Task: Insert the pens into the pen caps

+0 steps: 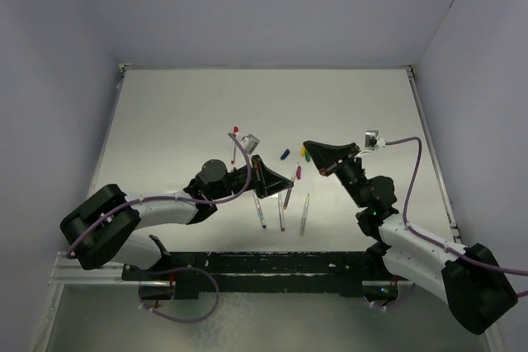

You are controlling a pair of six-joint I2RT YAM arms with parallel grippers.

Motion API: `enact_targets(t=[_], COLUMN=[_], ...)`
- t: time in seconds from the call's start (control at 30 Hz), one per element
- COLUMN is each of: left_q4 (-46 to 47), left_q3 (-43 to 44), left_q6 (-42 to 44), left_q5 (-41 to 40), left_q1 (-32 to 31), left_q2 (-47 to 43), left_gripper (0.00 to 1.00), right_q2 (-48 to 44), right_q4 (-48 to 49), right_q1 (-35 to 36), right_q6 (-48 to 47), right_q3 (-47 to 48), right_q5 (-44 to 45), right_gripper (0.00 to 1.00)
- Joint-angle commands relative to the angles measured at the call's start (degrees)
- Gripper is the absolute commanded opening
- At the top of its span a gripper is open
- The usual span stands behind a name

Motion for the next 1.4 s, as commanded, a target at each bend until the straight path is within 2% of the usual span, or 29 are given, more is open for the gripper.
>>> enact_targets(t=[0.0,0.5,1.37], left_q4=[4.0,3.5,3.4], left_q3=[1.2,2.2,-1.1], left_q6=[-0.6,-0.3,0.0], left_q5=[-1.0,-1.2,-0.7], left_q1=[-0.1,-0.2,-0.1], left_q2=[0.1,0.6,-3.4], left_gripper=[0.00,0.00,0.00], right_q2=[0.6,4.2,1.9], right_q4=[6.9,9.5,7.2], right_q1=[0.5,2.9,3.0], right_q6=[2.1,2.3,0.2], right_q3=[-0.8,-0.9,-1.3], right_q5=[-1.5,-1.4,0.1], right_gripper=[0.00,0.00,0.00])
